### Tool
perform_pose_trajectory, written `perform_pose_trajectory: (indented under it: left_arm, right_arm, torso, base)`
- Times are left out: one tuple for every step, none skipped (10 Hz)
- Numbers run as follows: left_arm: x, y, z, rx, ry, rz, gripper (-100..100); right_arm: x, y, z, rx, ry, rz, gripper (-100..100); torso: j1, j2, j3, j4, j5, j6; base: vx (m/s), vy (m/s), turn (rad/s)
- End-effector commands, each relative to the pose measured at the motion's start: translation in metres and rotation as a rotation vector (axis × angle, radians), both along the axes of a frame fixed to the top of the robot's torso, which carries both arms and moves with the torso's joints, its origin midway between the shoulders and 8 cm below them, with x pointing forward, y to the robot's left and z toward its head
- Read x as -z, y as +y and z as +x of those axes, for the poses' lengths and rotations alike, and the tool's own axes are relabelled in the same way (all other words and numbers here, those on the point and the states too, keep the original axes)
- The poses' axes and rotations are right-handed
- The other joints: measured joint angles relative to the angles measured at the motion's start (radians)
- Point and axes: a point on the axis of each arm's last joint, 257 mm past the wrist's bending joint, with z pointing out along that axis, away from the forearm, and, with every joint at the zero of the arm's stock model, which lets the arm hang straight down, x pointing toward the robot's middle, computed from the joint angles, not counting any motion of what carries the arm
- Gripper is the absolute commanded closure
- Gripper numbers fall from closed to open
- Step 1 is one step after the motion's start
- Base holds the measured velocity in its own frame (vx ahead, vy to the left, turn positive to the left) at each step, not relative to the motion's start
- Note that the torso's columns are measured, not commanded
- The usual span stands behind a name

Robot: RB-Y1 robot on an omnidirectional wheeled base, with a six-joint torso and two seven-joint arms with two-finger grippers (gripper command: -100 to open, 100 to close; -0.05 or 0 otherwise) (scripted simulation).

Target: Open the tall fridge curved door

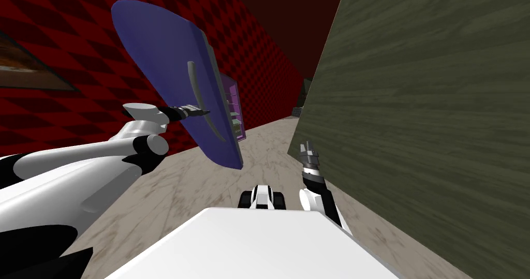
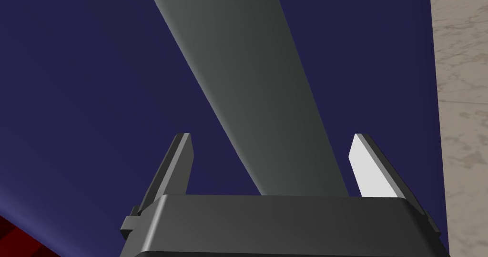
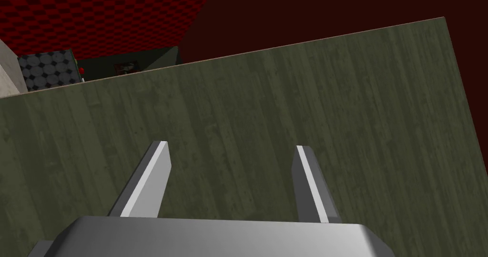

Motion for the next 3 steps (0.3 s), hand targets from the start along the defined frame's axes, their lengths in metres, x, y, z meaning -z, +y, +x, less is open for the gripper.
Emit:
perform_pose_trajectory:
  left_arm:
    - [-0.0040, 0.0084, -0.0016, -0.030, -0.007, 0.004, -100]
    - [-0.0047, 0.0095, -0.0015, -0.035, -0.009, 0.002, 0]
    - [-0.0047, 0.0095, -0.0016, -0.035, -0.009, 0.002, 0]
  right_arm:
    - [0.0001, 0.0000, 0.0000, 0.000, 0.000, 0.000, 0]
    - [0.0002, -0.0001, -0.0001, 0.000, 0.001, 0.000, 0]
    - [0.0002, -0.0001, -0.0001, 0.000, 0.001, 0.000, 0]
  torso:
    - [0.000, 0.001, 0.001, 0.000, 0.001, 0.001]
    - [-0.001, -0.003, -0.001, -0.001, 0.001, -0.001]
    - [-0.001, -0.004, -0.002, -0.002, 0.001, 0.000]
  base:
    - [-0.065, 0.015, -0.073]
    - [-0.014, 0.002, 0.014]
    - [-0.008, 0.001, 0.000]
